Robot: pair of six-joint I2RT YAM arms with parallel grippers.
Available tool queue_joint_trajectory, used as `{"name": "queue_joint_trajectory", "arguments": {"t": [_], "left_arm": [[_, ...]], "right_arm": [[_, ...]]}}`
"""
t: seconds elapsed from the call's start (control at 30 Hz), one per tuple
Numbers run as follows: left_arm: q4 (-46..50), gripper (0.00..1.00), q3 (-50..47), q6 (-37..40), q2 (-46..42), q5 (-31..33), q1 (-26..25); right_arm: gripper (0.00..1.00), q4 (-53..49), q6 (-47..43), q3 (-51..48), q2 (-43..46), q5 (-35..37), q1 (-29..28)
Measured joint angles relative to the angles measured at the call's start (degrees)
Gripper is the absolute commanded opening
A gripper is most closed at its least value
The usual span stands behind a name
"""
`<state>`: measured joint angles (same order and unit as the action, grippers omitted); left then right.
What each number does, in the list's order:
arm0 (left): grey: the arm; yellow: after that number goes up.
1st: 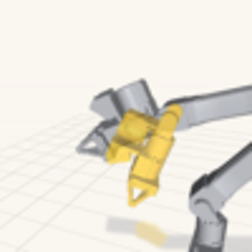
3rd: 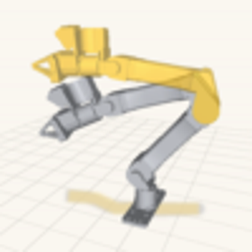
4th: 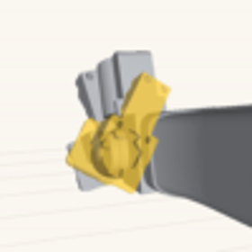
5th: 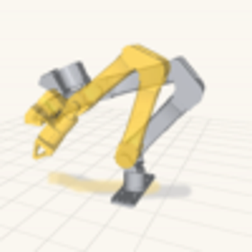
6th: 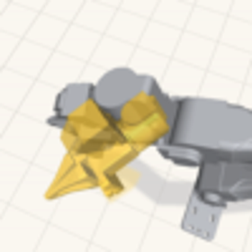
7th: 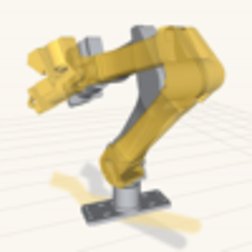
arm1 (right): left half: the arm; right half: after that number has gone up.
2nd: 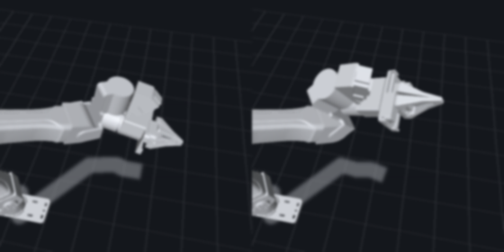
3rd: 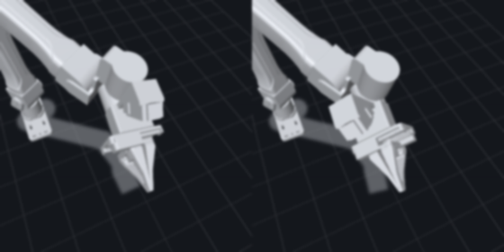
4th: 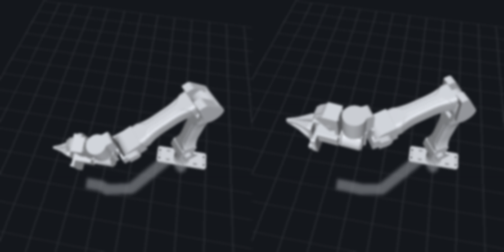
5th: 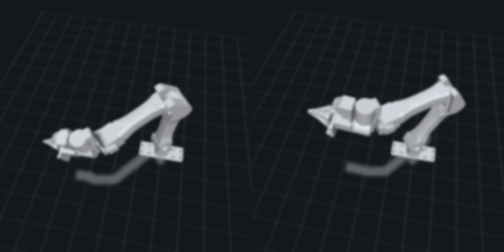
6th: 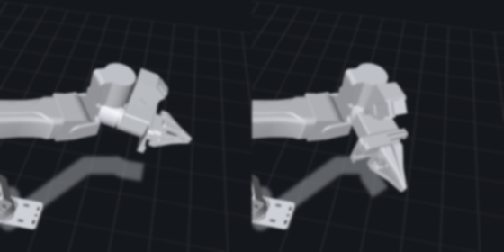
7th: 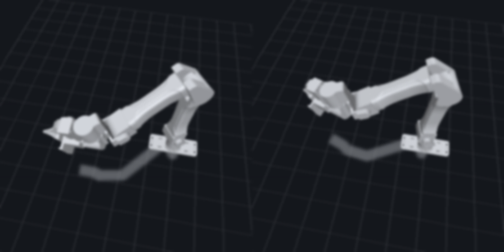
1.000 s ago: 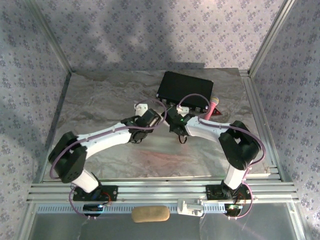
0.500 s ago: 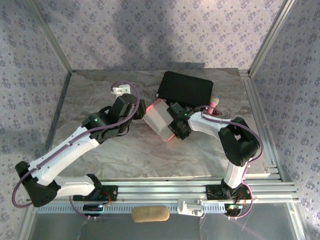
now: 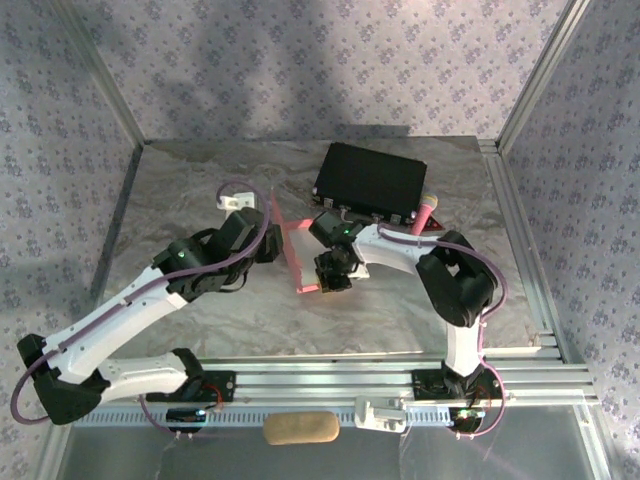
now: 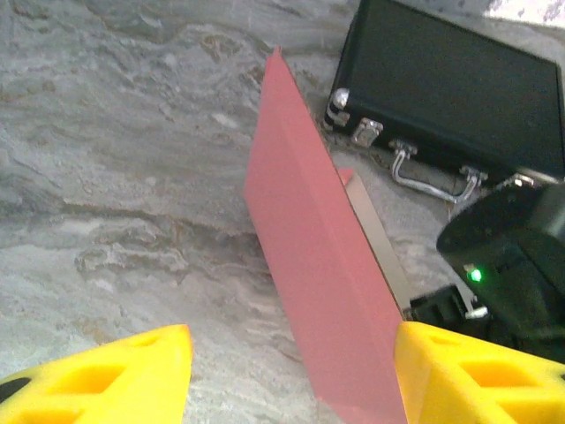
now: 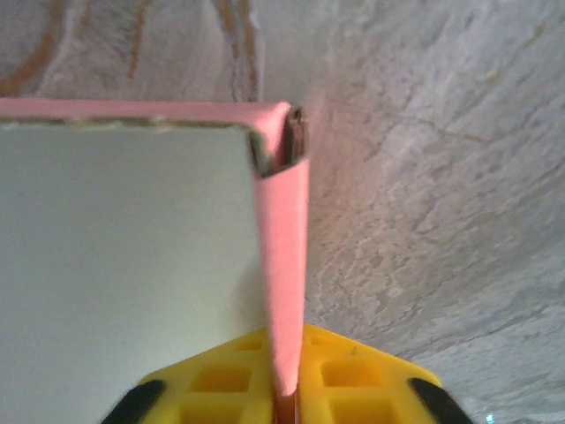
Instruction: Fold the paper box
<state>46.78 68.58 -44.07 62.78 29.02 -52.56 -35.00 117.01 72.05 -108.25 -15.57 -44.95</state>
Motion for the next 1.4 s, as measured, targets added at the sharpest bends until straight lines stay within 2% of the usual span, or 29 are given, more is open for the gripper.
{"name": "queue_joint_trajectory", "arguments": {"t": [0.13,0.27,0.4,0.6,0.7,0.8,0.9,1.07,1.2,1.33,1.4], "left_arm": [[0.8,0.61,-2.5,-0.9,-1.2,-1.8,-0.6],[1.8,0.62,-4.5,-1.5,-2.9,-3.2,-1.1],[3.2,0.66,-4.9,-2.0,-3.6,-4.0,-1.2],[6.0,0.7,-4.5,-2.5,-3.3,-3.2,-0.7],[7.2,0.7,-1.3,-1.7,-0.5,-4.2,0.9],[7.1,0.69,3.5,-0.5,4.2,-5.8,2.8],[6.5,0.61,5.4,0.7,8.5,-8.4,5.8],[7.1,0.42,6.3,3.3,15.0,-11.4,9.2],[7.5,0.26,8.5,4.9,19.2,-12.0,9.8],[8.2,0.02,9.6,7.0,21.9,-11.4,9.9],[8.6,0.0,10.1,8.0,22.7,-10.8,10.1]], "right_arm": [[0.49,0.0,1.2,0.0,-0.6,-0.3,-0.1],[0.6,-0.1,1.8,0.1,-0.2,1.2,-0.7],[0.63,-1.4,1.3,0.3,3.0,4.9,-1.0],[0.65,-2.4,-4.7,1.0,11.8,9.6,0.5],[0.63,-2.0,-9.6,0.1,15.6,12.1,2.1],[0.62,-0.9,-18.1,-1.7,19.6,15.1,4.4],[0.57,1.2,-28.4,-2.9,22.5,16.5,7.3],[0.51,3.9,-42.2,-6.7,25.0,16.7,10.5],[0.49,5.1,-48.7,-11.0,26.6,16.4,11.5],[0.48,5.4,-53.0,-13.2,27.8,16.0,12.7],[0.48,5.6,-54.8,-13.4,28.0,16.0,13.1]]}}
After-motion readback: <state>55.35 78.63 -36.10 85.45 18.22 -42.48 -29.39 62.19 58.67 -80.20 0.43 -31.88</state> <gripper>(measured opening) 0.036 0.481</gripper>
